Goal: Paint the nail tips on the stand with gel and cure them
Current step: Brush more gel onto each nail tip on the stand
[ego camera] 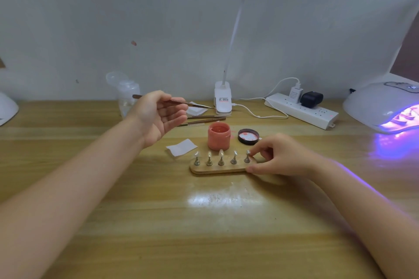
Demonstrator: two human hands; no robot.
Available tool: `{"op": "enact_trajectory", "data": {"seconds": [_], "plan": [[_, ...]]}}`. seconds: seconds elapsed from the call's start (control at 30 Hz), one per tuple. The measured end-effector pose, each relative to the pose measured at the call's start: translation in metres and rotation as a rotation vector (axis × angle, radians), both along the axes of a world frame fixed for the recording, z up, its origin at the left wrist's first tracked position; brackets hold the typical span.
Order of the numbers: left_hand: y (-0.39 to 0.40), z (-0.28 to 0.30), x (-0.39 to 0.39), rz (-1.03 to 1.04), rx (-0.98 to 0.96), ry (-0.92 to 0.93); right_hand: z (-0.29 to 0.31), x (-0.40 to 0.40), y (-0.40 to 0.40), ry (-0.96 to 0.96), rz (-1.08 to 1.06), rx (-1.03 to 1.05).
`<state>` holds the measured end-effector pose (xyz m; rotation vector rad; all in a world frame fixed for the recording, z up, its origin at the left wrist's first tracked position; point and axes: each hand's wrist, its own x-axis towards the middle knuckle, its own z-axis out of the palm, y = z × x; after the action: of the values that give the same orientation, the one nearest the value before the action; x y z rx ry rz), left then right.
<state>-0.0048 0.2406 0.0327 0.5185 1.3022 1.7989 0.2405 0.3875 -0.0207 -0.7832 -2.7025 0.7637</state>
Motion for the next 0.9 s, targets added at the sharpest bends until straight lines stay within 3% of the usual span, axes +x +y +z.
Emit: {"op": "enact_trajectory", "data": {"seconds": [0.1,0.37,0.53,0.63,0.8,0.9], "plan": [[-0.011,-0.002,0.0,-0.058,0.081,-0.097,-0.002,0.005,0.007,-0.004,-0.039,-0.013],[-0.033,-0.006,0.005,-0.15,0.2,-0.111,0.006,0.007,0.004,-0.017,-0.093,-0.018],[-0.048,-0.018,0.006,-0.183,0.259,-0.063,0.023,-0.006,-0.035,0.195,-0.192,0.316],[-0.055,-0.028,0.007,-0.168,0.283,-0.005,0.022,-0.024,-0.071,0.28,-0.174,0.421],[-0.061,-0.048,0.009,-0.018,0.266,0.244,-0.005,-0.042,-0.102,0.061,-0.153,0.481],[-0.064,-0.055,0.014,0.065,0.246,0.36,-0.016,-0.048,-0.103,0.053,-0.208,0.519]]}}
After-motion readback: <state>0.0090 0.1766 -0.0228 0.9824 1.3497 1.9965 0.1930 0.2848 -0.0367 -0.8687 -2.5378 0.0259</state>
